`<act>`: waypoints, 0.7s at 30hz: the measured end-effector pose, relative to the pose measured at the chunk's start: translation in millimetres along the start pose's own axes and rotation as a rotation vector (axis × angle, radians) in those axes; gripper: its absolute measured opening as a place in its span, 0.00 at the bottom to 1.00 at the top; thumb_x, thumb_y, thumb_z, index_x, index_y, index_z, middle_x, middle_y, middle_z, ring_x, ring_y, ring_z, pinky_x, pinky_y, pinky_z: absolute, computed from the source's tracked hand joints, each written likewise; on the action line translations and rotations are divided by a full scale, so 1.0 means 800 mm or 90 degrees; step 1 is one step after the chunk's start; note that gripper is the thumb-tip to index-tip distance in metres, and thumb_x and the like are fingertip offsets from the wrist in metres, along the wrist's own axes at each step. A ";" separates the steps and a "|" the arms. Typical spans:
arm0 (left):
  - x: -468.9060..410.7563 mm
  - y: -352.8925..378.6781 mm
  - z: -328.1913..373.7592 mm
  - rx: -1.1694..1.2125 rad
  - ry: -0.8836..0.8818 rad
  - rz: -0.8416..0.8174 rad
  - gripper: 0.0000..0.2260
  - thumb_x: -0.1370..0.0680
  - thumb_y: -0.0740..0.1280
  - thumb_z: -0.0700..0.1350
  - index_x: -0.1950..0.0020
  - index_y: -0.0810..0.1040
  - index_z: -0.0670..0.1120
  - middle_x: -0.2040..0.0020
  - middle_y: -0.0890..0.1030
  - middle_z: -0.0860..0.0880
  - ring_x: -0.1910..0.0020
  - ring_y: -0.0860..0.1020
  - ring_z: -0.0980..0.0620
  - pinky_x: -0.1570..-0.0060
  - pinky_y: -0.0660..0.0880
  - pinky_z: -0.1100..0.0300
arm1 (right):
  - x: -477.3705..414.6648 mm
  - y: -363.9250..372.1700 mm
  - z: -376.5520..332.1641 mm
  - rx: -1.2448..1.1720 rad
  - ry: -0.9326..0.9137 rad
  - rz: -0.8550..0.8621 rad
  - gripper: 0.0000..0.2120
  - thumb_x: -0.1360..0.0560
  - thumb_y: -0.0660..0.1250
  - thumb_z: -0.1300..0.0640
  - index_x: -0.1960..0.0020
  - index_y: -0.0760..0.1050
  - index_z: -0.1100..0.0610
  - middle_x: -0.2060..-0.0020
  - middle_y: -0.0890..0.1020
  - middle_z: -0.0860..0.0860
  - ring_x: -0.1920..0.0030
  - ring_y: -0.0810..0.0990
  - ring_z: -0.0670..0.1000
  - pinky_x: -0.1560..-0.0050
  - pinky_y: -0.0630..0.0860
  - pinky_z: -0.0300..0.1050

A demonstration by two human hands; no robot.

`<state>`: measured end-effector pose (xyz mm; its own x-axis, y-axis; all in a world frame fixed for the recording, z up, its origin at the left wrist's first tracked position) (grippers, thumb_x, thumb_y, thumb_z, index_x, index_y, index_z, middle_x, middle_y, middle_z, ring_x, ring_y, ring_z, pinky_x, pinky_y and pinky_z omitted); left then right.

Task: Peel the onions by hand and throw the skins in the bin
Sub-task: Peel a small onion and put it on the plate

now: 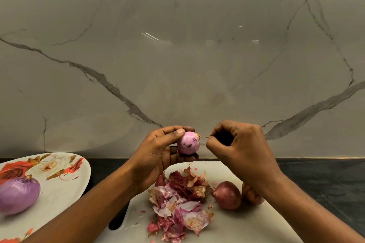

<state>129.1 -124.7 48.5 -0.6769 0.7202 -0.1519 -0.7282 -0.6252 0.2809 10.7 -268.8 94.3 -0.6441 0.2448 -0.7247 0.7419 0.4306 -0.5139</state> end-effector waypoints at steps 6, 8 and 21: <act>0.001 -0.002 0.004 0.007 0.004 -0.010 0.19 0.24 0.76 0.47 0.36 0.82 0.38 0.40 0.83 0.34 0.52 0.85 0.39 0.54 0.85 0.56 | -0.002 0.005 0.012 -0.025 0.063 -0.041 0.09 0.26 0.67 0.48 0.62 0.79 0.50 0.67 0.82 0.48 0.64 0.84 0.48 0.63 0.84 0.53; 0.000 -0.001 0.005 0.009 0.005 -0.011 0.19 0.21 0.74 0.46 0.35 0.80 0.37 0.41 0.84 0.34 0.56 0.85 0.42 0.56 0.85 0.58 | -0.001 0.008 0.010 -0.053 0.076 -0.066 0.13 0.28 0.61 0.44 0.62 0.78 0.51 0.66 0.83 0.51 0.63 0.84 0.52 0.62 0.83 0.60; -0.002 -0.004 -0.002 0.016 -0.027 0.015 0.23 0.18 0.66 0.54 0.33 0.79 0.36 0.39 0.82 0.31 0.59 0.81 0.46 0.61 0.83 0.59 | 0.002 0.025 0.014 -0.072 0.095 -0.158 0.01 0.24 0.77 0.54 0.55 0.88 0.50 0.64 0.86 0.41 0.61 0.85 0.40 0.60 0.83 0.37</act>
<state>132.4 -124.2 46.0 -0.6887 0.7174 -0.1050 -0.7084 -0.6350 0.3081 26.8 -269.9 77.9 -0.8296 0.2409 -0.5037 0.5381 0.5854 -0.6064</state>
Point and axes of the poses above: each hand's wrist, its own x-axis away from the middle knuckle, its own y-axis out of the palm, z = x × y, the point moved 7 cm from there along -x, towards the middle knuckle
